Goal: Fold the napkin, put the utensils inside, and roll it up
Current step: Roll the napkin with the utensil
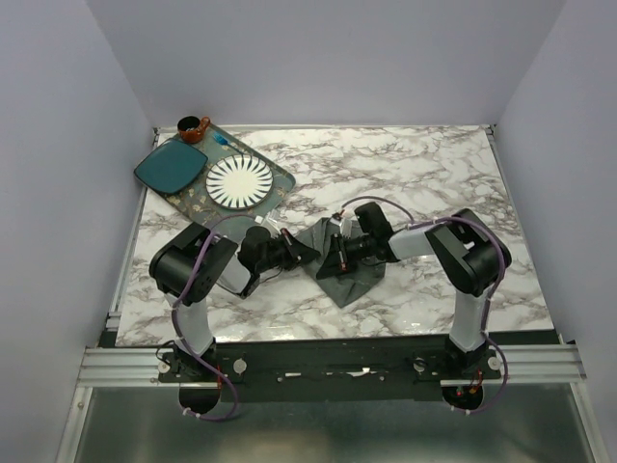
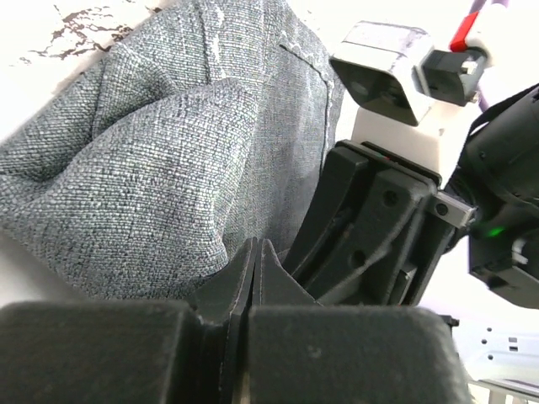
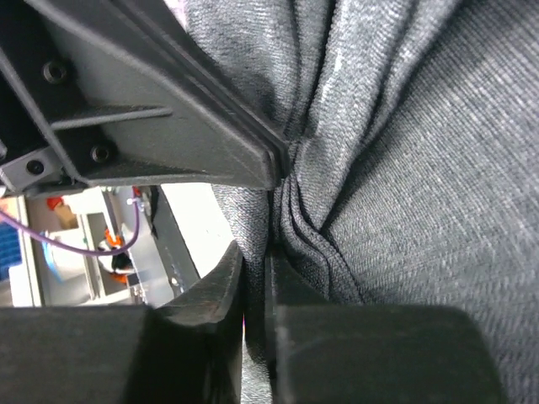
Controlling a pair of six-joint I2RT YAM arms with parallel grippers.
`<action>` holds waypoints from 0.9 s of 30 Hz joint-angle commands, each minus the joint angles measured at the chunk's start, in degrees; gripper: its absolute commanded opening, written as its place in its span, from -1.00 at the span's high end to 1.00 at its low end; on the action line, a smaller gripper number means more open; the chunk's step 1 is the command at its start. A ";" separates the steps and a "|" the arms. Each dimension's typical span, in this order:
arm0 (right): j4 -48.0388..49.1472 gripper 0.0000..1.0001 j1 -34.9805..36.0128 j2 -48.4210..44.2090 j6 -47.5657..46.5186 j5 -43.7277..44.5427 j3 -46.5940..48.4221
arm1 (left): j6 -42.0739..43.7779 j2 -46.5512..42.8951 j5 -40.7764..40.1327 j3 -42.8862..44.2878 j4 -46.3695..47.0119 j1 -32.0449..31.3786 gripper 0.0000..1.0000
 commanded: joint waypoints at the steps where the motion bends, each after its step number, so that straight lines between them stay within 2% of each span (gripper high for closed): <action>1: -19.47 0.50 -0.48 -1.59 -6.97 10.50 2.81 | 3.04 3.97 -6.37 -2.84 -7.25 -0.03 0.95; 2: -21.05 0.33 -0.48 -2.90 -7.50 12.43 3.42 | 2.87 4.41 -6.28 -2.84 -6.55 -0.03 0.95; 5: -27.29 0.05 -0.31 -5.54 -9.70 16.64 5.88 | 2.60 5.56 -6.46 -2.50 -7.33 -0.03 0.95; 10: -41.00 -0.20 0.92 -11.61 -14.18 25.70 13.16 | 3.21 5.39 -6.28 -1.00 -10.76 -0.03 0.96; 13: -46.72 -0.29 3.82 -15.29 -16.37 36.14 15.46 | 3.57 4.25 -6.19 0.31 -13.57 -0.03 0.97; 14: -47.25 -0.37 6.79 -16.53 -16.47 43.05 15.73 | 3.91 4.07 -6.19 0.75 -15.49 -0.03 0.98; 16: -47.35 -0.43 10.23 -18.90 -16.47 49.68 15.65 | 3.92 3.46 -5.84 1.37 -16.38 -0.03 0.98; 17: -47.17 -0.53 14.33 -19.26 -16.56 57.45 15.65 | 4.01 3.45 -5.76 1.72 -17.96 -0.03 0.98; 20: -47.52 -0.56 21.55 -18.31 -15.77 69.70 16.35 | 3.66 3.54 -4.97 2.78 -20.16 -0.03 0.98; 23: -47.87 -0.57 27.62 -15.06 -14.01 78.33 17.49 | 3.65 3.45 -4.00 3.92 -22.44 -0.03 0.98; 27: -47.35 -0.60 32.12 -9.70 -13.31 83.98 19.33 | 4.44 3.10 -3.64 5.33 -25.44 -0.03 0.98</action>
